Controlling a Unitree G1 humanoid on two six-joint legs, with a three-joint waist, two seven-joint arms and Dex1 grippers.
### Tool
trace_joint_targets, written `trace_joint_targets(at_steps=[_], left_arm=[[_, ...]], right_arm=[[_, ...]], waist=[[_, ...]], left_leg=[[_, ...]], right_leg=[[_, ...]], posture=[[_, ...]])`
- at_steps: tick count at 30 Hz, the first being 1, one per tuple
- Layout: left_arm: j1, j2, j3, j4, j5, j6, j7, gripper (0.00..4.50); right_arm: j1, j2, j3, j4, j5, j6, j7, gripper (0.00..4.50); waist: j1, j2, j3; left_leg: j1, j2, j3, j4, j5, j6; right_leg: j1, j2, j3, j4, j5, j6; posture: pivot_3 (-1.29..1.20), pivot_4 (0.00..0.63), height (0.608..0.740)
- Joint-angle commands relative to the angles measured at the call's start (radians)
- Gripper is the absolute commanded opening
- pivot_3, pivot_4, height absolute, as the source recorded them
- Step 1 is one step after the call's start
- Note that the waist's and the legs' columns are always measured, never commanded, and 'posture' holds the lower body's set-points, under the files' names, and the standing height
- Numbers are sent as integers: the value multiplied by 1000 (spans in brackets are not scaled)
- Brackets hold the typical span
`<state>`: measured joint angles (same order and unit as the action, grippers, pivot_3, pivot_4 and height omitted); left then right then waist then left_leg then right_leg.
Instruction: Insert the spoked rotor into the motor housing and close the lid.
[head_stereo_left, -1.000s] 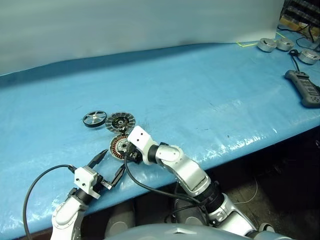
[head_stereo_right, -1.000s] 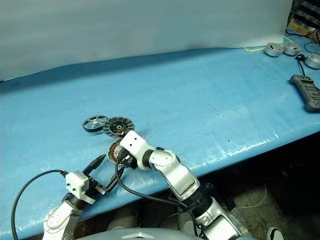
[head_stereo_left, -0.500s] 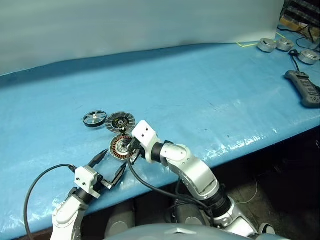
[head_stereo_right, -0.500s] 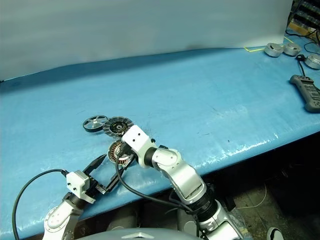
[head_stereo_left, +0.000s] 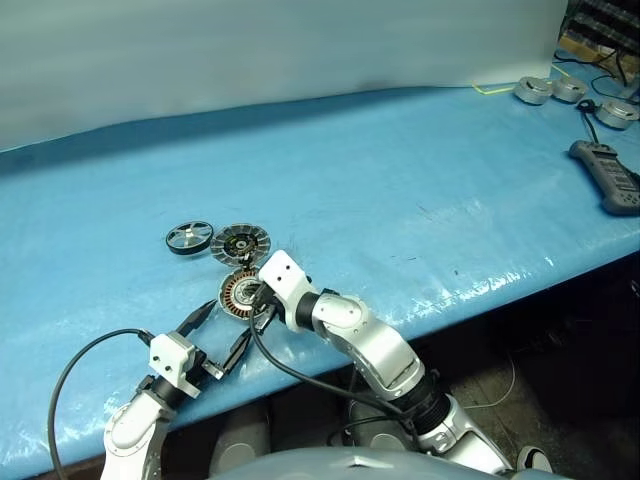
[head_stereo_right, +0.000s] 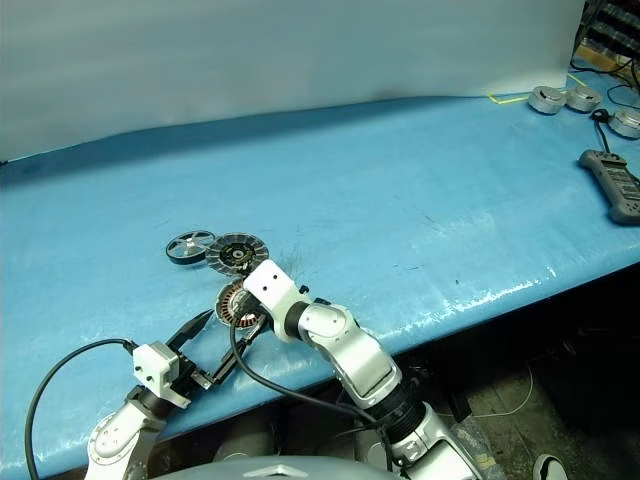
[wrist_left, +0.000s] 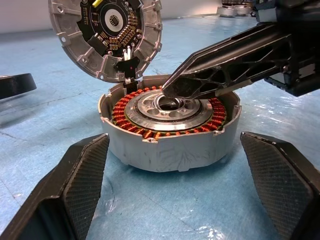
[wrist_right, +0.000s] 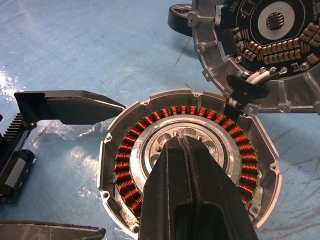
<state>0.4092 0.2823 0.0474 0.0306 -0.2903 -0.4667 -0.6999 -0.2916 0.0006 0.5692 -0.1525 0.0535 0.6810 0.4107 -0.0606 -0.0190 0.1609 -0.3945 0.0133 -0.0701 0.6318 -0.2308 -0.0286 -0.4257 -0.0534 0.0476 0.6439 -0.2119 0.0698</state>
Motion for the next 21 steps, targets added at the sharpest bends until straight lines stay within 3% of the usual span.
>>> trace_joint_targets(at_steps=[1,21], left_arm=[[6,8,8,-14,-8,-21,-4,4500],[4,5,5,-11,-13,-19,-5,4500]], right_arm=[[-16,19,-11,-1,-1,-29,-6,25],[-47,34,4,39,-27,25,-22,25]], waist=[[0,0,0],[0,0,0]], left_leg=[[0,0,0,0,0,0],[0,0,0,1,0,0]], right_leg=[[0,0,0,0,0,0],[0,0,0,1,0,0]], posture=[[0,150,740],[0,150,740]])
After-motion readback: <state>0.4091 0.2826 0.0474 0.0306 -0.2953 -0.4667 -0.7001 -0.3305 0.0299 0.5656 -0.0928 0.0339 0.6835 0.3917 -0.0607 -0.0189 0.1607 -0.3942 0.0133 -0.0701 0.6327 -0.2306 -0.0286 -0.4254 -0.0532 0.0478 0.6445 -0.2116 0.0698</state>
